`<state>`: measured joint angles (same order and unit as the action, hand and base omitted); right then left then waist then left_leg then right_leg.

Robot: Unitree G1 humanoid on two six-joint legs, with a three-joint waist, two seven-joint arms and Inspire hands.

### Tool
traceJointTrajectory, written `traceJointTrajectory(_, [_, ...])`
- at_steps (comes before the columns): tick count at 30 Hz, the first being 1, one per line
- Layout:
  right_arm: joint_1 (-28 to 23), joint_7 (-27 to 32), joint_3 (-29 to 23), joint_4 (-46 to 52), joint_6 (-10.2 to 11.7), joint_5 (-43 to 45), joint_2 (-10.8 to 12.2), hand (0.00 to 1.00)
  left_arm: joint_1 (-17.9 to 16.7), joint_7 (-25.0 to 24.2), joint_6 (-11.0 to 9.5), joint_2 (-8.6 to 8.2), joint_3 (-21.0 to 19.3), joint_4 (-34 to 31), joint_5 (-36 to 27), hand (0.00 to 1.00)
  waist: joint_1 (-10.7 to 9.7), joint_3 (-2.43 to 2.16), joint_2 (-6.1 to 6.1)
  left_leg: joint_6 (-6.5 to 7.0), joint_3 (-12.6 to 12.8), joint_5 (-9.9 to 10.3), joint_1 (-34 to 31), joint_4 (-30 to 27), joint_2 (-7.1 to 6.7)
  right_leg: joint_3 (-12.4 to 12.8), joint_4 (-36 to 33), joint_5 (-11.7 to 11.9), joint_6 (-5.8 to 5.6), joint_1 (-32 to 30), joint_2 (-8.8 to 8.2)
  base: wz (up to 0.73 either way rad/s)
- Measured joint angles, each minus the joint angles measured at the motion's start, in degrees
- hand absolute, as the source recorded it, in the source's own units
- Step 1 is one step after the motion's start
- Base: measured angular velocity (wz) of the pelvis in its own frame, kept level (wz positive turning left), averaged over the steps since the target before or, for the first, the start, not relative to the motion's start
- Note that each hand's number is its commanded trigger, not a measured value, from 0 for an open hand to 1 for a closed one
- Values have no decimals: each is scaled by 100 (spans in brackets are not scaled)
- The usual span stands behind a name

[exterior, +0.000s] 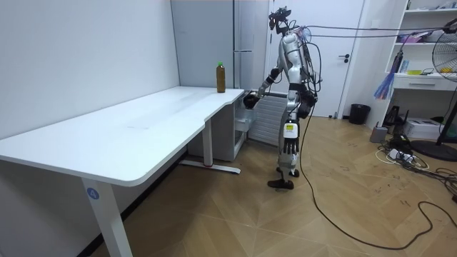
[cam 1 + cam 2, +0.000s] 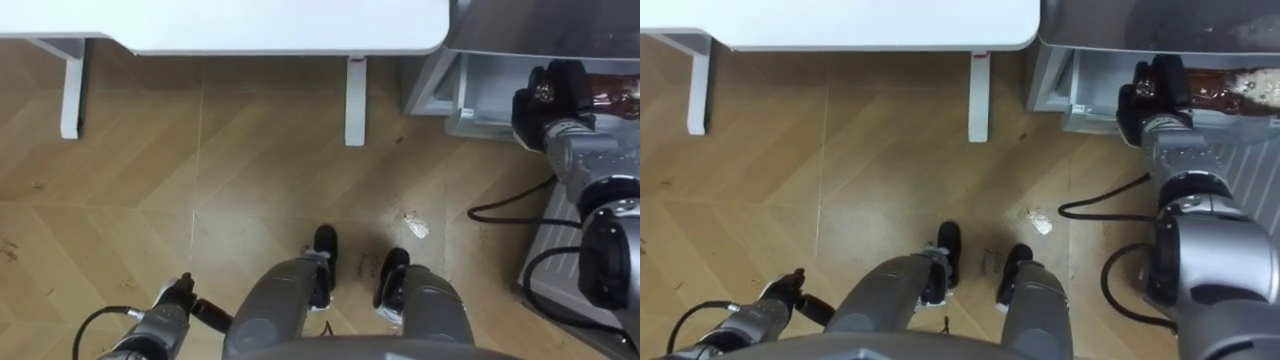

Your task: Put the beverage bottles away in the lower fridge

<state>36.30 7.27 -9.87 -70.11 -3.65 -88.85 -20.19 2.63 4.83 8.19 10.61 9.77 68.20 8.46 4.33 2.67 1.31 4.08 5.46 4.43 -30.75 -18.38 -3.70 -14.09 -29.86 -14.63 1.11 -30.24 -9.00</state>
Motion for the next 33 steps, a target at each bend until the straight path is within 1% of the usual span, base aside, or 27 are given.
traceJointTrajectory(2, [79, 49, 1, -1, -2, 53, 0, 100, 0, -1, 14, 23, -6, 1, 3, 0, 17, 0, 0, 0, 18, -1, -35, 0, -2, 27, -46, -1, 2, -68, -6, -5])
traceJointTrajectory(3, [102, 81, 0, 1, -2, 105, 0, 89, -1, -1, 26, 26, -6, 3, 21, 0, 40, 0, 1, 0, 44, -1, -34, -1, -5, 52, -85, -5, 7, -91, -16, -7])
traceJointTrajectory(4, [132, 143, 1, 1, -2, 162, 0, 65, -1, -1, 33, 27, -6, 3, 24, 0, 52, -2, 4, 0, 53, -1, -28, -5, -7, 55, -104, -11, 13, -96, -24, -6])
traceJointTrajectory(5, [153, 185, 3, 1, -2, 174, 0, 3, -1, -1, 34, 28, -6, 2, 23, 0, 55, -2, 4, -1, 53, -2, -29, -6, -7, 51, -111, -13, 17, -99, -27, -3])
traceJointTrajectory(6, [189, 271, 10, 1, -2, 198, 0, 0, -1, -1, 35, 31, -6, 3, 23, 0, 55, -1, 2, -4, 53, -4, -30, -5, -9, 52, -133, -18, 24, -110, -33, 0])
traceJointTrajectory(11, [306, 586, 61, -1, -4, 219, -10, 0, -3, -3, 63, 63, 70, 3, 10, 0, 57, 2, -4, -3, 103, -29, -29, -23, -29, 45, -232, -66, 48, -173, -99, 0])
traceJointTrajectory(14, [318, 752, 74, 0, -16, 266, -59, 0, -4, -6, 62, 144, 126, 4, 4, 0, 63, 9, -15, -3, 122, -29, -32, -74, -28, 23, -308, -110, 64, -176, -125, 5])
traceJointTrajectory(16, [353, 837, 82, 0, -19, 267, -69, 0, -35, -9, 61, 218, 237, 22, 5, 0, 79, 12, -20, -3, 230, -29, -31, -89, -1, 39, -334, -117, 72, -191, -127, -2])
traceJointTrajectory(25, [397, 848, 192, 1, -12, 356, -100, 0, -42, -54, 57, 216, 461, 88, 1, 0, 85, 13, -25, -2, 258, -29, -68, -132, -3, 63, -406, -128, 78, -250, -144, 0])
traceJointTrajectory(33, [400, 849, 251, 0, -10, 408, -128, 0, -42, -83, 53, 215, 504, 84, 3, 0, 92, 8, -17, -3, 263, -29, -63, -138, 1, 66, -416, -131, 82, -248, -139, 0])
